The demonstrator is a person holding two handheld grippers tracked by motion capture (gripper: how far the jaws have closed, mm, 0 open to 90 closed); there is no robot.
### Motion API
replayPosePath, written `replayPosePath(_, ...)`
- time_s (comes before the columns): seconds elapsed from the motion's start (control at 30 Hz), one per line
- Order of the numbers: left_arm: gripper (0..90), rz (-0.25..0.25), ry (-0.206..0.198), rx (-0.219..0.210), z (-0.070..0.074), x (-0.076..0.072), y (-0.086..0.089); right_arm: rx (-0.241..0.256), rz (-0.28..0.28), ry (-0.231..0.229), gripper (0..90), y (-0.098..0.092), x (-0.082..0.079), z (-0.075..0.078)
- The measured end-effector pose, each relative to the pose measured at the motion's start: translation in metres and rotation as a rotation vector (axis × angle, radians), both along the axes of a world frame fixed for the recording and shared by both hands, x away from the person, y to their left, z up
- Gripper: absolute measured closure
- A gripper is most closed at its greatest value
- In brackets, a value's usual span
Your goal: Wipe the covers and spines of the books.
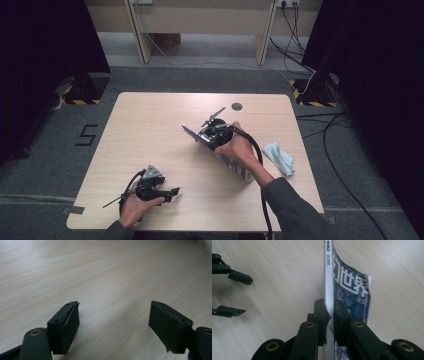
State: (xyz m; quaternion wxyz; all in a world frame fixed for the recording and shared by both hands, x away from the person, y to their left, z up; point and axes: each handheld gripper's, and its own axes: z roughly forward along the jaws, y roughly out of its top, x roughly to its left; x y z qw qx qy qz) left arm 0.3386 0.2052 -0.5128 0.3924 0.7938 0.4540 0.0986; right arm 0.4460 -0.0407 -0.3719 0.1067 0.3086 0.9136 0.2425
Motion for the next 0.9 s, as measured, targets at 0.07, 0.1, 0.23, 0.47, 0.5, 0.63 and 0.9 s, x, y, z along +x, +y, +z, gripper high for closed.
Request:
replayPosePath(0.07,23.4,-0.005,0.000,0.000,0.000,-0.001,0.000,0.007,0.007,0.017,83.2,0.002,-0.002,-0.006)
replayPosePath(0.1,23.3,-0.010,-0.001,0.001,0.000,0.000,-0.001,0.013,0.011,0.023,83.1,0.003,-0.002,-0.009)
replayPosePath(0.23,22.8,-0.013,0.001,0.003,0.000,-0.002,-0.001,0.040,0.004,0.037,83.1,0.003,-0.004,-0.017)
replayPosePath(0.47,21.8,-0.029,-0.001,-0.001,0.001,-0.004,-0.003,0.068,0.015,0.064,82.7,0.006,-0.007,-0.033)
replayPosePath(0.5,21.7,-0.026,0.001,-0.002,0.001,-0.004,-0.003,0.073,0.013,0.070,82.7,0.006,-0.007,-0.036)
replayPosePath(0.63,21.4,-0.027,-0.003,-0.007,0.002,-0.004,-0.003,0.073,0.027,0.087,81.7,0.011,-0.009,-0.046)
replayPosePath(0.9,21.3,-0.027,-0.004,-0.006,0.003,-0.005,-0.004,0.072,0.035,0.120,79.5,0.019,-0.013,-0.058)
